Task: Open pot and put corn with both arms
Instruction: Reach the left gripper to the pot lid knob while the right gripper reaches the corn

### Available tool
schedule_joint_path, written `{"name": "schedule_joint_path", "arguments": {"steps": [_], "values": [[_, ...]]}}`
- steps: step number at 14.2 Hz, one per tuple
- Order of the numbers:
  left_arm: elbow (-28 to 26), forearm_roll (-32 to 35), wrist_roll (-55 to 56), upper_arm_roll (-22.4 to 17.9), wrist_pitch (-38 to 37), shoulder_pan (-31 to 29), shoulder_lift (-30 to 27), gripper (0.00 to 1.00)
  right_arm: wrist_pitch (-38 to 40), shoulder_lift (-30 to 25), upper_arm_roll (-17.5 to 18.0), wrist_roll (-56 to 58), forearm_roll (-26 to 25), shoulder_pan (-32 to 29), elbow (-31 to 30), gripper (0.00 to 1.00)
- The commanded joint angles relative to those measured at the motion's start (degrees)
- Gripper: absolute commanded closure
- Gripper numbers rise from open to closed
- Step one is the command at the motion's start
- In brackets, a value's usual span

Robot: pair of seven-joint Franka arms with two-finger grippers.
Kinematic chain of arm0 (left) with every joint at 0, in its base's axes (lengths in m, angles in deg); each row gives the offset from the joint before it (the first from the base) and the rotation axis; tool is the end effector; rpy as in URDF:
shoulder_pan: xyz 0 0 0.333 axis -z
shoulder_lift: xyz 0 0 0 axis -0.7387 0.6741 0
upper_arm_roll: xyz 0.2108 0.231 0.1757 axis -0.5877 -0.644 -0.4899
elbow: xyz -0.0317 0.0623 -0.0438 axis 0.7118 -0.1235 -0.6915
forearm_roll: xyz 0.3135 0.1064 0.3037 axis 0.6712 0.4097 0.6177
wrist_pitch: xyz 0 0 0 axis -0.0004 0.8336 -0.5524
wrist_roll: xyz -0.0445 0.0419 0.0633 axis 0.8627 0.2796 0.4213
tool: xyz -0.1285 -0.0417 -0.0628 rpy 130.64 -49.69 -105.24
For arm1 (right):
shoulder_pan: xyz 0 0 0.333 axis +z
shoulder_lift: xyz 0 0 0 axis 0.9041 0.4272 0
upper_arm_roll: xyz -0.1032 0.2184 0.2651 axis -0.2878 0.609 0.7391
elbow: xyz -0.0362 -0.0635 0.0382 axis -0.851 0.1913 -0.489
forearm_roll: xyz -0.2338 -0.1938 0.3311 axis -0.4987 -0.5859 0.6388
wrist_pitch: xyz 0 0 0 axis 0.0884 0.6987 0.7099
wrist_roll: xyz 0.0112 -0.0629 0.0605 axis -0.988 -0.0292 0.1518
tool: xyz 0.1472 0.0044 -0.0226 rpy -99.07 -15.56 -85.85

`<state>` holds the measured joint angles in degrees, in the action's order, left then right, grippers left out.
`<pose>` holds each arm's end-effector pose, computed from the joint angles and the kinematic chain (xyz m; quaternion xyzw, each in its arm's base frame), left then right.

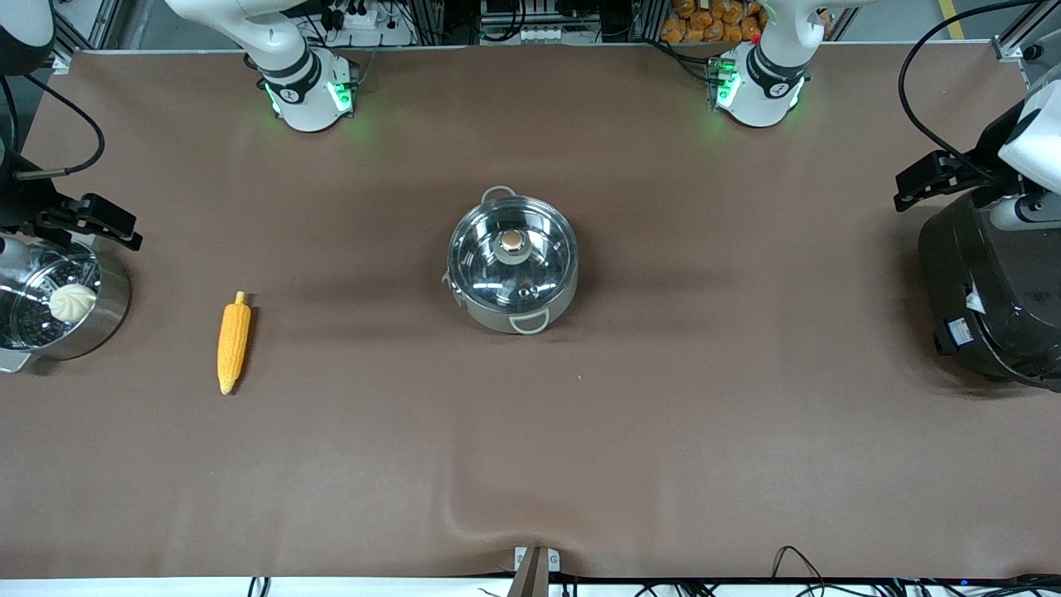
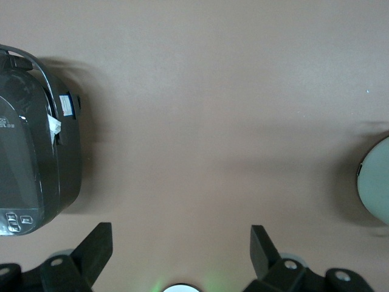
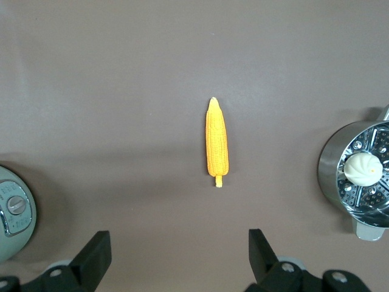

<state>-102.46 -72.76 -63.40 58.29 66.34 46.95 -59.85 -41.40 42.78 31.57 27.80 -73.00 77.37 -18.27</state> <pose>0.6015 -0.0507 0.6406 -0.9994 -0.0161 0.0286 0.0116 0.6196 -0.0239 0.5964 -0.9997 0.0251 -0.0031 0.0009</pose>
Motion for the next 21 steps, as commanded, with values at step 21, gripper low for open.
{"name": "schedule_joint_path", "arguments": {"steps": [21], "values": [[6.31,-2.46,48.34,4.91,11.8,26.22,16.92,0.0,-11.77,7.64,0.12,0.72,-0.84,-2.12,-4.55,0.0]]}}
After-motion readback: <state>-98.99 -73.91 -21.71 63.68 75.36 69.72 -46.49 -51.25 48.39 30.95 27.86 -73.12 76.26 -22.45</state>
